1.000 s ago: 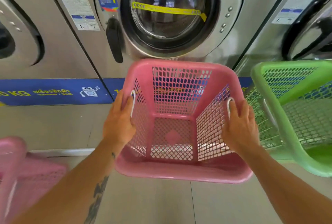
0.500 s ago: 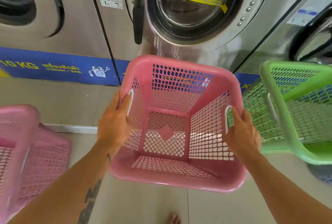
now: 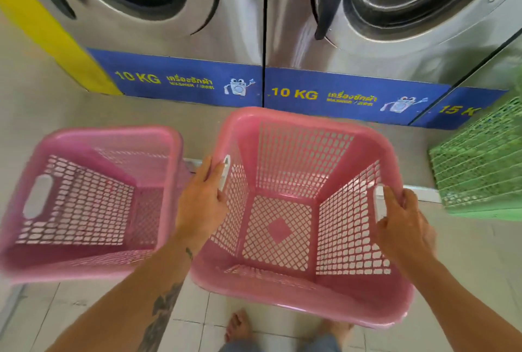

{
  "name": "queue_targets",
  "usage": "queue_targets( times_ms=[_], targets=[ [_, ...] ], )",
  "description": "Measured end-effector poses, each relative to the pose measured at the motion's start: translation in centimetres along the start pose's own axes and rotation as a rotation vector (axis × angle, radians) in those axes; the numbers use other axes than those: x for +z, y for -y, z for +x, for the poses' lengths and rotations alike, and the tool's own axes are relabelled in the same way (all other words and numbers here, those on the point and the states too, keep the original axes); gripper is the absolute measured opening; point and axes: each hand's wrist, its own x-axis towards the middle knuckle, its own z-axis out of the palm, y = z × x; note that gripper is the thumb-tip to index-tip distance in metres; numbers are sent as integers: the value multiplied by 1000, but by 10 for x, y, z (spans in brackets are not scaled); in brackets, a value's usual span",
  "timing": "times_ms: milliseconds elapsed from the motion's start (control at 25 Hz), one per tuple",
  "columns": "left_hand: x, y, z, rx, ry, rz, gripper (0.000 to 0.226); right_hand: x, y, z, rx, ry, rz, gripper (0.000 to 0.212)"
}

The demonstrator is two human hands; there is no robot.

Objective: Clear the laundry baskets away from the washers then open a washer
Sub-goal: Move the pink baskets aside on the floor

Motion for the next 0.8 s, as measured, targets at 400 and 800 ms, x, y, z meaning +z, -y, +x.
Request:
queue_targets(
  times_ms=[400,800],
  targets=[
    [81,64,-24,-145,107,-183,72,81,23,-2,42,136,-56,53],
    [72,60,-28,-242,274,-242,64,83,11,-16,62,360,188,80]
  ],
)
